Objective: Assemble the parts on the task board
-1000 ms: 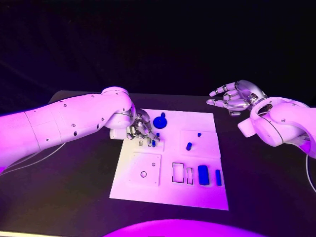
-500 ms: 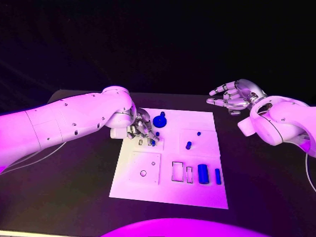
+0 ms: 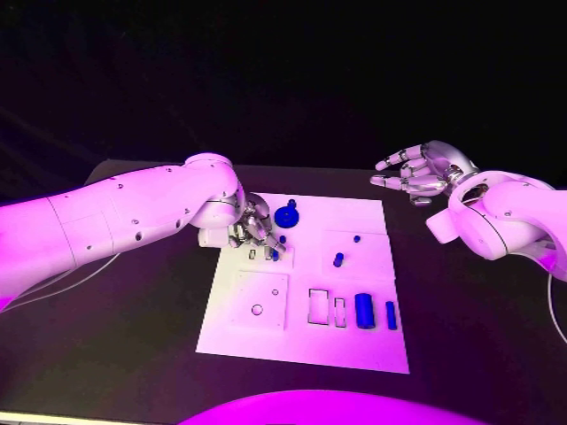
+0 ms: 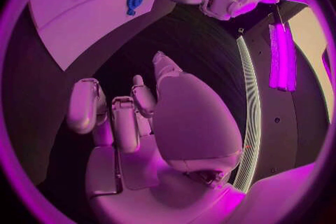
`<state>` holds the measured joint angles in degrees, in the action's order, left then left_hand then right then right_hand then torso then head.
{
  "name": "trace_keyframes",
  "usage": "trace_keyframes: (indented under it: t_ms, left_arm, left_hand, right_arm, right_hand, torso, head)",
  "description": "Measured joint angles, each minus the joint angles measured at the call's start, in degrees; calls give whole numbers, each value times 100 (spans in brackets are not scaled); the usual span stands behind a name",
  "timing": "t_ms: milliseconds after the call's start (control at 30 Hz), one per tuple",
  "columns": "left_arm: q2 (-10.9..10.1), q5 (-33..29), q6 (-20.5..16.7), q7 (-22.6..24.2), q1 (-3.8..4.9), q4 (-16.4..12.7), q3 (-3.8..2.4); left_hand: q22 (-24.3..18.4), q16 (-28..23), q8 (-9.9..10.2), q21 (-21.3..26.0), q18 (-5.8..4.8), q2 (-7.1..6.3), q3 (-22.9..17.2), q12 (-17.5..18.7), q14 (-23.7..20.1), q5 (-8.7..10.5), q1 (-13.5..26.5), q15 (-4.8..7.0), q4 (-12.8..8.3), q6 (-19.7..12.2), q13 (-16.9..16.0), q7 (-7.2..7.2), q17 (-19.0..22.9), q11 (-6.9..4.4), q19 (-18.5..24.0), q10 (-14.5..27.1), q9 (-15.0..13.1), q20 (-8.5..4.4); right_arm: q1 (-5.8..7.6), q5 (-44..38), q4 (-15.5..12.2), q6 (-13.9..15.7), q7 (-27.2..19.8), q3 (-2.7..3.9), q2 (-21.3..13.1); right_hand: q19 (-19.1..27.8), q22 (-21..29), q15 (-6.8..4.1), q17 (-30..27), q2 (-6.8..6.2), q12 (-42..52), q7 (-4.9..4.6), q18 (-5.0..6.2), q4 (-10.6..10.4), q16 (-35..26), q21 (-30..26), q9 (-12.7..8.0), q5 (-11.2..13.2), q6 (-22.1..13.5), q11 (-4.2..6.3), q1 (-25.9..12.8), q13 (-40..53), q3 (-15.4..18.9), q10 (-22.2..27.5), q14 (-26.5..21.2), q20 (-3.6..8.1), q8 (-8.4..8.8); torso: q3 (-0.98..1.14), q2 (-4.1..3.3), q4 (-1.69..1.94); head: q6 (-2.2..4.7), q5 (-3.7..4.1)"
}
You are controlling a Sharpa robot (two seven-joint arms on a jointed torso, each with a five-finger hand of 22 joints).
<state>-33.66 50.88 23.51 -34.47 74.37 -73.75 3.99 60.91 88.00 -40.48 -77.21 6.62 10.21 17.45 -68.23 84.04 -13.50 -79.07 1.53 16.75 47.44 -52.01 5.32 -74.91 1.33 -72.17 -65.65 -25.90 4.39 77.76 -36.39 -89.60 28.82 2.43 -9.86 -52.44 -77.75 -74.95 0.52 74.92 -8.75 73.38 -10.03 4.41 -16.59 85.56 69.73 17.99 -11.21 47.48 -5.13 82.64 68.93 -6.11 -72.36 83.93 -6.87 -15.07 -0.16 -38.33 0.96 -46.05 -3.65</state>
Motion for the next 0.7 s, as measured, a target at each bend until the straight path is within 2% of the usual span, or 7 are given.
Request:
trace_keyframes:
  t_ms: [433, 700]
  left_arm:
    - [39, 1, 45, -4, -7, 58, 9]
    - [49, -2, 102, -6, -8, 60, 10]
  left_hand:
    - [9, 0, 0, 0, 1, 0, 0, 0, 0, 0, 0, 0, 0, 0, 1, 0, 0, -11, 0, -11, 1, 0]
    - [38, 0, 68, -24, 0, 76, -127, 3, 0, 0, -335, 41, -5, 21, 19, -21, 0, -21, -21, -21, -7, -20]
  right_arm:
    - [0, -1, -1, -10, 3, -1, 1]
    - [0, -2, 6, -24, 8, -1, 5]
  right_hand:
    - [0, 1, 0, -1, 0, 0, 0, 0, 0, 0, 0, 0, 0, 0, 0, 0, 0, 0, 0, 0, 0, 0]
    - [21, 1, 0, -1, 0, 0, 0, 0, 0, 0, 0, 0, 0, 0, 0, 0, -6, 0, 0, 0, -21, -38]
  torso:
    - [3, -3, -1]
    - [3, -1, 2]
  head:
    - [-22, 5]
    - [-30, 1]
